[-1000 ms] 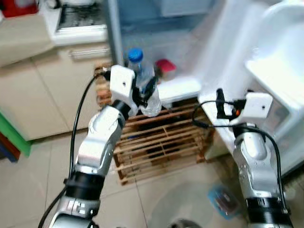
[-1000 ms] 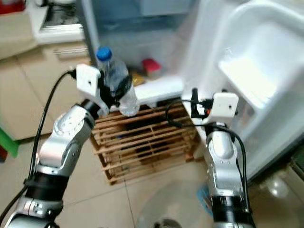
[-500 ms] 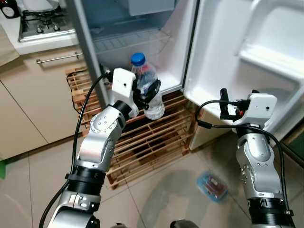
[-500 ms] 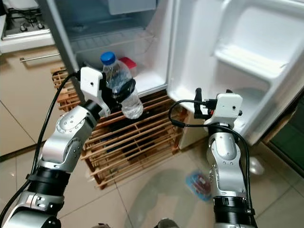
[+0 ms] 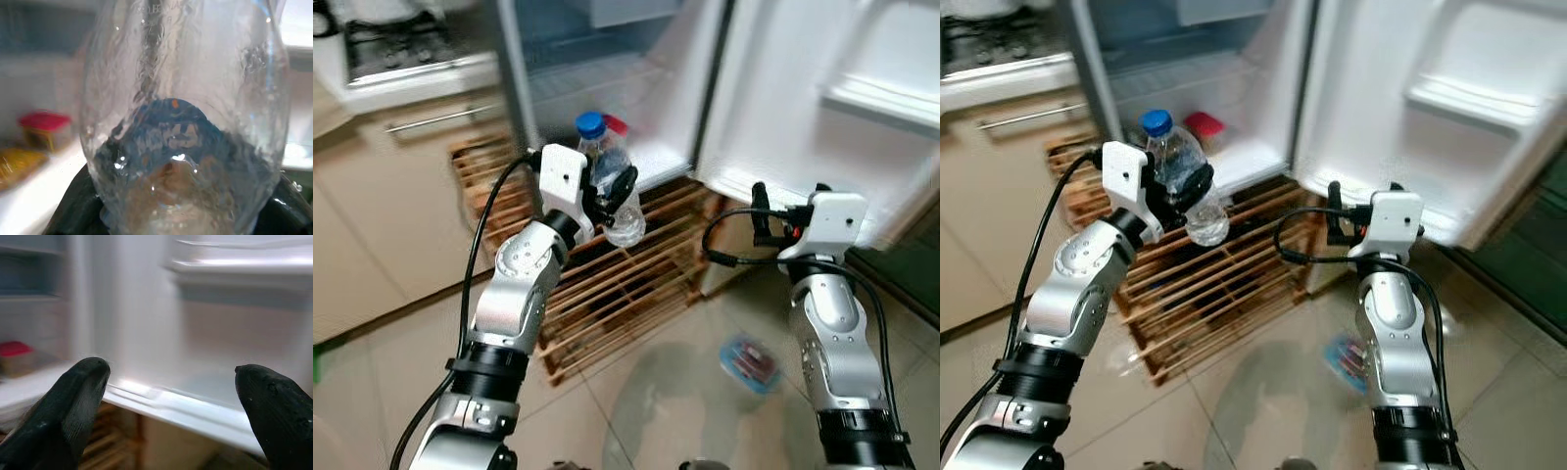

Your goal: Restocking fridge

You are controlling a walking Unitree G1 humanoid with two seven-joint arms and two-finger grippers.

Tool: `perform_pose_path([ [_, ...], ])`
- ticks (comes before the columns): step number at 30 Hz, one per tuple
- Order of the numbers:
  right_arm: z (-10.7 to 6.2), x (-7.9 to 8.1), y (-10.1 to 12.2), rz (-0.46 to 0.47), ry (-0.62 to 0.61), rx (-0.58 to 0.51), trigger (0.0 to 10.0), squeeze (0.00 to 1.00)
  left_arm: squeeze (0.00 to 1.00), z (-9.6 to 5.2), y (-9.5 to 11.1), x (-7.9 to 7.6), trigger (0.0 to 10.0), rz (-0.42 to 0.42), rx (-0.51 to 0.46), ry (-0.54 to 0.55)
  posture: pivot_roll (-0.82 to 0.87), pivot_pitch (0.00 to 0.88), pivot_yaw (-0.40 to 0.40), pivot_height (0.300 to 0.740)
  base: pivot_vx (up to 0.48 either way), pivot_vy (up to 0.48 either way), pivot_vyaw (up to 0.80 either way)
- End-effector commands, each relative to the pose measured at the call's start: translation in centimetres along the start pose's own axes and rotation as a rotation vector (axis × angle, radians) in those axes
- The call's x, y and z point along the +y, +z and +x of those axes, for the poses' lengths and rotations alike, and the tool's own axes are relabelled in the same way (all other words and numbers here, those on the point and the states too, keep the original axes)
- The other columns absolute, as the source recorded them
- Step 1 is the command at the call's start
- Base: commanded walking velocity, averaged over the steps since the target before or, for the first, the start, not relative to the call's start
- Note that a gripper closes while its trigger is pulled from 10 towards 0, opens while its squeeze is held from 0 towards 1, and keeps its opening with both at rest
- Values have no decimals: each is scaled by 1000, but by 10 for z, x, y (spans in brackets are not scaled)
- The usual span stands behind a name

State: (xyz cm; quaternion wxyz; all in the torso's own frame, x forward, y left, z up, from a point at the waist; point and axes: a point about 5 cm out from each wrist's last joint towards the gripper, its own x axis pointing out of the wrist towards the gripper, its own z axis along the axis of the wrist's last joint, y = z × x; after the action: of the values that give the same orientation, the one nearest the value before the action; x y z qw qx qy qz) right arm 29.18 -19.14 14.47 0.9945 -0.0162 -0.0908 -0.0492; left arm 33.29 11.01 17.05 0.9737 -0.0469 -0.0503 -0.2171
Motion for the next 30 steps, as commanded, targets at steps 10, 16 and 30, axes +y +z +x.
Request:
perform_pose_path([
  [10,-6,-1,-2,-14,16,8,10000,141,0,-24,-22,3,10000,-33,52,100,-162,28,31,740,48,0,-542],
  [16,-3,0,1,-26,20,-8,10000,141,0,-17,-10,-3,10000,-5,10,53,-163,24,32,740,480,0,0],
  [30,-6,2,2,-26,18,-24,10000,141,0,-11,0,-7,10000,-1,-23,10,-168,10,48,740,480,0,-372],
])
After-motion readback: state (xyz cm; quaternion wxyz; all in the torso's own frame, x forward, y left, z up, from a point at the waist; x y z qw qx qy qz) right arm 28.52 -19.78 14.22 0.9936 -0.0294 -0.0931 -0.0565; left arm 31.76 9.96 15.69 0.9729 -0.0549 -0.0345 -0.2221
